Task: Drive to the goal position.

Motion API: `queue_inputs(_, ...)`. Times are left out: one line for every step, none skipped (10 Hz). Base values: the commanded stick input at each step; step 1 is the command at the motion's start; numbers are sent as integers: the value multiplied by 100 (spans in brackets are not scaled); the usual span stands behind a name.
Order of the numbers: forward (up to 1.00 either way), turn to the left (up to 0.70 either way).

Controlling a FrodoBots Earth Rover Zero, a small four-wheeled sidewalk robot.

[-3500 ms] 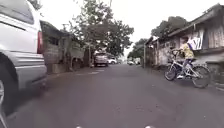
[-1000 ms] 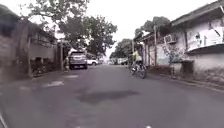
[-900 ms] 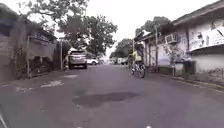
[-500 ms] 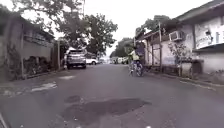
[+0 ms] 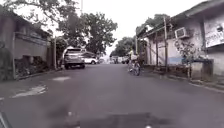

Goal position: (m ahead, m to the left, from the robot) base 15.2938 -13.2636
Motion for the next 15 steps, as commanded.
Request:
queue_inputs(100,0)
queue_inputs(100,0)
queue_inputs(100,0)
queue_inputs(100,0)
queue_inputs(100,0)
queue_inputs(100,0)
queue_inputs(100,0)
queue_inputs(100,0)
queue_inputs(100,0)
queue_inputs(100,0)
queue_inputs(100,0)
queue_inputs(100,0)
queue_inputs(100,0)
queue_inputs(100,0)
queue_inputs(100,0)
